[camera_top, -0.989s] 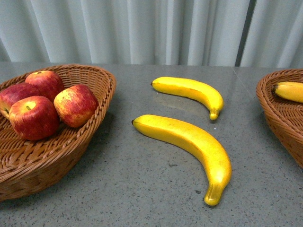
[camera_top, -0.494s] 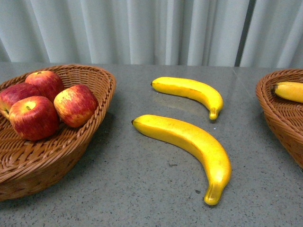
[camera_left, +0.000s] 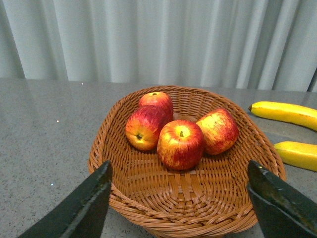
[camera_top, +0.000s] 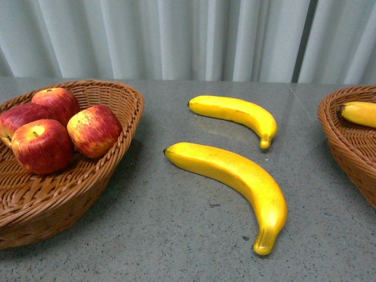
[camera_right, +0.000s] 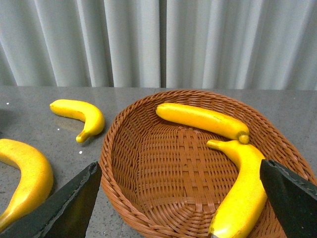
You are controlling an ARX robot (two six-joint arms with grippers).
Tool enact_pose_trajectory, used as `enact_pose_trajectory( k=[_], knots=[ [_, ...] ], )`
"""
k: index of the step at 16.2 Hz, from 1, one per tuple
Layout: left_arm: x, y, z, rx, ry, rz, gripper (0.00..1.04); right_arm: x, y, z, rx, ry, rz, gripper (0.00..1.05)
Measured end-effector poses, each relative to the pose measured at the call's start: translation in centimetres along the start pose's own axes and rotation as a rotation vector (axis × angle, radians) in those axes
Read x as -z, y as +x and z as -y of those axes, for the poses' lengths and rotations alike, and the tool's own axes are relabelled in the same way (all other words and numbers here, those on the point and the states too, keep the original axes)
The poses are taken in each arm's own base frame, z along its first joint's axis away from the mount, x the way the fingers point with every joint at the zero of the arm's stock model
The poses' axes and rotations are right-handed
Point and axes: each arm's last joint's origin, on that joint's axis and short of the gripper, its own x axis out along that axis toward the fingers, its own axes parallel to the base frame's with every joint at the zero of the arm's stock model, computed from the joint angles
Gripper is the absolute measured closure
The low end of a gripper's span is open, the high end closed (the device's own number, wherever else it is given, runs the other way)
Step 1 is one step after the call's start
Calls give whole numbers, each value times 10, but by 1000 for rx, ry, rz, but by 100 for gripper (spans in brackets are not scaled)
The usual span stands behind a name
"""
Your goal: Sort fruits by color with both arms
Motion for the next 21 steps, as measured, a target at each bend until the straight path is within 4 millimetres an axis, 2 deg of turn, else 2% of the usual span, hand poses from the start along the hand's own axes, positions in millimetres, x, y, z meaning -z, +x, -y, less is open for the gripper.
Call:
enact_pose_trajectory(
  k=[2, 4, 5, 6, 7, 8, 9, 10, 13, 16, 18, 21],
  knots=[
    [0, 0, 0, 0, 1, 0, 5, 0, 0, 0, 0, 0, 0, 7],
    [0, 0, 0, 0, 1, 0, 7, 1, 0, 0, -31, 18, -24, 7],
    [0, 0, 0, 2, 1, 1, 7, -2, 6, 5, -157, 150, -98, 7],
    [0, 0, 0, 0, 1, 0, 7, -23, 21, 4, -284, 265, -89, 7],
    [0, 0, 0, 0, 1, 0, 7, -38, 30, -2, -378, 282, -61, 7],
    [0, 0, 0, 0, 1, 0, 7, -62, 47, -11, -454, 282, -9, 7],
    [0, 0, 0, 0, 1, 0, 7, -85, 76, -26, -495, 276, 29, 7],
    [0, 0, 0, 0, 1, 0, 7, -94, 107, -50, -549, 260, -23, 7],
    [0, 0, 0, 0, 1, 0, 7, -83, 161, -115, -658, 155, -236, 7],
    [0, 0, 0, 0, 1, 0, 7, -65, 190, -168, -718, -13, -366, 7],
    [0, 0, 0, 0, 1, 0, 7, -39, 199, -184, -732, -132, -481, 7],
    [0, 0, 0, 0, 1, 0, 7, -7, 206, -188, -717, -256, -613, 7]
  ],
)
